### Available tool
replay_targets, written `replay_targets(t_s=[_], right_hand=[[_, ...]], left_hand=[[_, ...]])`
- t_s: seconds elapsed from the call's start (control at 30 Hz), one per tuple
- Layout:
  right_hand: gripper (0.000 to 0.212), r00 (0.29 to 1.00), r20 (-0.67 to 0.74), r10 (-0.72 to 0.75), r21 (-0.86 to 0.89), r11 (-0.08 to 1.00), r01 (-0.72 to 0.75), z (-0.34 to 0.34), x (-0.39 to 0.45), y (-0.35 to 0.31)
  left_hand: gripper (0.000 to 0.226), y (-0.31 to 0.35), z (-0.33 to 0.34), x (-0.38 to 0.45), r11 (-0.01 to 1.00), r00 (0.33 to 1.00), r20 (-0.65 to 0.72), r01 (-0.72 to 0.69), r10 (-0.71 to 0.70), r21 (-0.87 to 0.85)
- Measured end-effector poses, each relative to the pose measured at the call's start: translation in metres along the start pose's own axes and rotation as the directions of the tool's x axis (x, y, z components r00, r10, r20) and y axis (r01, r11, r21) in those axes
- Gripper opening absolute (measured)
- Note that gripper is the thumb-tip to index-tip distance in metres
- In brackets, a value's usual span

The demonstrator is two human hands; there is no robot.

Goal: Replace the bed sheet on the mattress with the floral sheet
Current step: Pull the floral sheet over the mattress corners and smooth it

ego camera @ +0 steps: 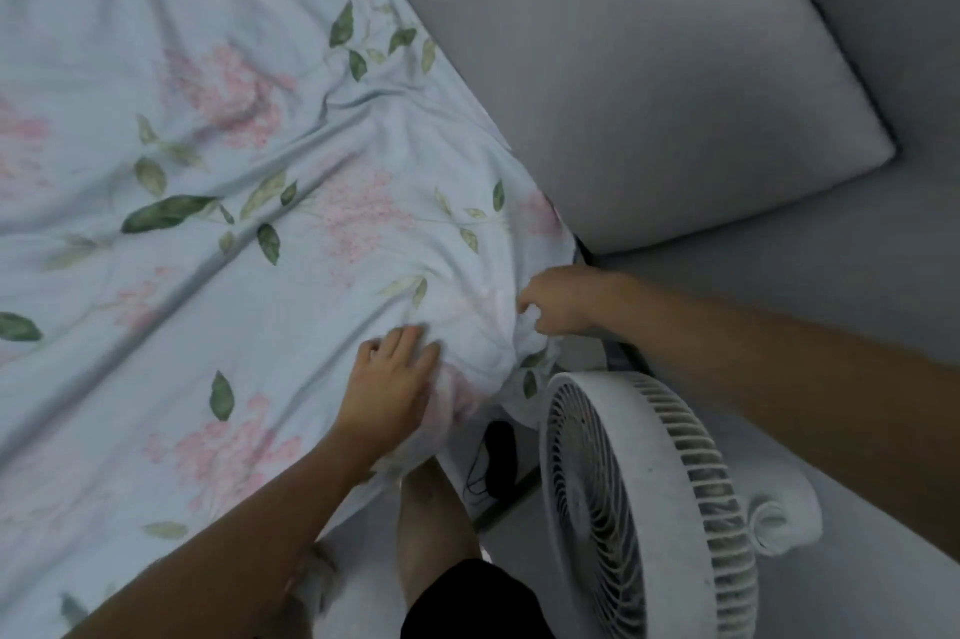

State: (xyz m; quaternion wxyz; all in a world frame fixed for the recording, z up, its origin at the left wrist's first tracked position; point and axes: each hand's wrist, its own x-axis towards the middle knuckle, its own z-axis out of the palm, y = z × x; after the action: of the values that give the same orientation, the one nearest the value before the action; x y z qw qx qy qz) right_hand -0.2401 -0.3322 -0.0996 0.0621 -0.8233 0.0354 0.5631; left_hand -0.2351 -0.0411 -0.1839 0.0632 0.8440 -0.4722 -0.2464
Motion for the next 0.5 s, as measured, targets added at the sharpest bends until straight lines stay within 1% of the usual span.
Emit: replay_targets(t_s=[0.07,0.13,0.17,0.23,0.3,0.4,0.5], right_hand=[[0.054,0.998,0.062,-0.032,-0.065,0.997,0.036,-0.003,0.009,-0.039],[0.054,0.996,0.085,-0.04,-0.139,0.989,0.051,-0.003,0.019,-0.088],[0.053,0.996,0.076,-0.035,-0.191,0.98,0.049,-0.001,0.024,-0.116],[0.051,0.999,0.006,-0.048,-0.264,0.963,0.048,0.009,0.033,-0.175],[0.055,0.992,-0.061,-0.107,-0.249,0.964,0.088,0.024,0.038,-0.245],[0.06,0.964,-0.186,-0.193,-0.211,0.966,0.152,0.059,0.044,-0.354],[0.063,0.943,-0.239,-0.231,-0.228,0.957,0.177,0.1,0.046,-0.452]], left_hand=[[0.055,-0.027,0.007,-0.036,0.998,0.997,-0.049,0.063,-0.063,0.006],[0.057,-0.054,0.017,-0.082,0.992,0.988,-0.088,0.128,-0.127,-0.004],[0.057,-0.068,0.023,-0.108,0.986,0.981,-0.103,0.166,-0.166,-0.005],[0.057,-0.093,0.034,-0.167,0.969,0.959,-0.138,0.248,-0.246,-0.004],[0.057,-0.116,0.045,-0.234,0.938,0.93,-0.131,0.346,-0.344,-0.004],[0.061,-0.152,0.068,-0.343,0.858,0.856,-0.074,0.513,-0.512,-0.005],[0.068,-0.185,0.088,-0.443,0.748,0.748,-0.02,0.663,-0.663,-0.022]])
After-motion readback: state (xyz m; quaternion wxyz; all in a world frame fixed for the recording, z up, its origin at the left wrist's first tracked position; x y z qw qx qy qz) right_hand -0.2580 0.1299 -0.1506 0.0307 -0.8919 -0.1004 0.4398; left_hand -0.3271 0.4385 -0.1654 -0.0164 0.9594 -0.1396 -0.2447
